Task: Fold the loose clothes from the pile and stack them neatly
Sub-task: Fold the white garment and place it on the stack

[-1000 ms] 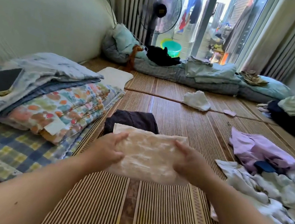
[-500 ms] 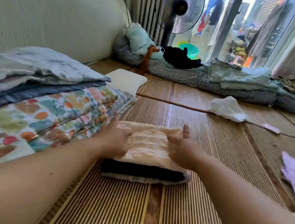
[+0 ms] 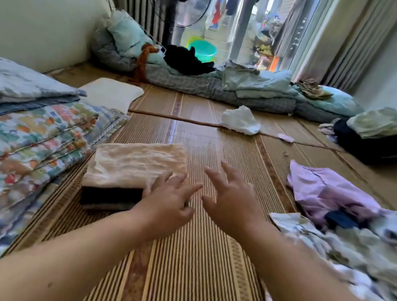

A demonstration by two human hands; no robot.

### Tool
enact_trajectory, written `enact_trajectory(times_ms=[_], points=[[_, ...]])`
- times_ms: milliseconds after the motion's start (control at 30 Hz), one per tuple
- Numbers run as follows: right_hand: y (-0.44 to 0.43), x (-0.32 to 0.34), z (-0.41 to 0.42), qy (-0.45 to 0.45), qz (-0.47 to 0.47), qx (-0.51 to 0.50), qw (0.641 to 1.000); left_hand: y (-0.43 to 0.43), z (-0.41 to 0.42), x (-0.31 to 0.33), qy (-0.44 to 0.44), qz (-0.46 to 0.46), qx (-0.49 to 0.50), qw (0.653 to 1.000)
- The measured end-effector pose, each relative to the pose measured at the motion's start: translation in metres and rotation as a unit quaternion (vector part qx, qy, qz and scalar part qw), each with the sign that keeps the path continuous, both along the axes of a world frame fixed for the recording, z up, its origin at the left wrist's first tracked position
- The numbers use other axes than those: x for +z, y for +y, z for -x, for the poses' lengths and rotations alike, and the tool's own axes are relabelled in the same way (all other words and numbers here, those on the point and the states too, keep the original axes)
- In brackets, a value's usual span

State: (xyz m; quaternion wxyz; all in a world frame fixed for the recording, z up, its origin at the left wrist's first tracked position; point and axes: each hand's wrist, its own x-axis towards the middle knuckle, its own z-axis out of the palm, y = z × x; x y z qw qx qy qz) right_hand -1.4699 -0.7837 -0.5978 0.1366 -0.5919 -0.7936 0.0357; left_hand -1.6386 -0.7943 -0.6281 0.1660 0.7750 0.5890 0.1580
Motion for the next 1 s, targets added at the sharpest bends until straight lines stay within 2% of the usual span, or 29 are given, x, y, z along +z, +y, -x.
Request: enact_trajectory(times_ms=[133,267,333,433,533,667,733,800,867,933,967,1000], points=[[-0.088,-0.006,-0.087,0.015,0.013,-0.075,0.997,-0.056,-0.113,-0.013,-0.013,0.012,-0.089,0.996],[-0.157,-0.030,-0.166,0.017,0.055,-0.184,0.981,-0.090,-0.186,-0.029,0.011,0.035,-0.151,0.988],[-0.176,-0.041,-0.197,0.004,0.089,-0.214,0.973,-0.093,-0.208,-0.031,0.017,0.053,-0.150,0.987],[-0.182,-0.051,-0.223,0.022,0.118,-0.226,0.967,-0.085,-0.217,-0.027,-0.018,0.107,-0.116,0.987],[-0.175,-0.050,-0.231,0.065,0.119,-0.220,0.966,-0.082,-0.208,-0.012,-0.030,0.100,-0.088,0.991],[-0.158,-0.023,-0.223,0.066,0.084,-0.208,0.972,-0.084,-0.181,0.039,-0.131,0.062,-0.078,0.986],[-0.151,0.005,-0.214,0.144,0.059,-0.185,0.970,-0.087,-0.165,0.074,-0.153,0.022,-0.075,0.985],[-0.150,0.040,-0.200,0.269,0.038,-0.160,0.949,-0.092,-0.146,0.109,-0.178,-0.010,-0.063,0.982],[-0.151,0.080,-0.183,0.392,0.022,-0.130,0.910,-0.100,-0.126,0.143,-0.195,-0.042,-0.047,0.979],[-0.152,0.117,-0.165,0.510,0.016,-0.093,0.855,-0.108,-0.107,0.172,-0.212,-0.066,-0.031,0.975],[-0.154,0.135,-0.158,0.533,0.004,-0.084,0.842,-0.112,-0.097,0.185,-0.227,-0.075,-0.022,0.971],[-0.155,0.152,-0.152,0.530,-0.013,-0.080,0.844,-0.116,-0.087,0.197,-0.243,-0.085,-0.014,0.966]])
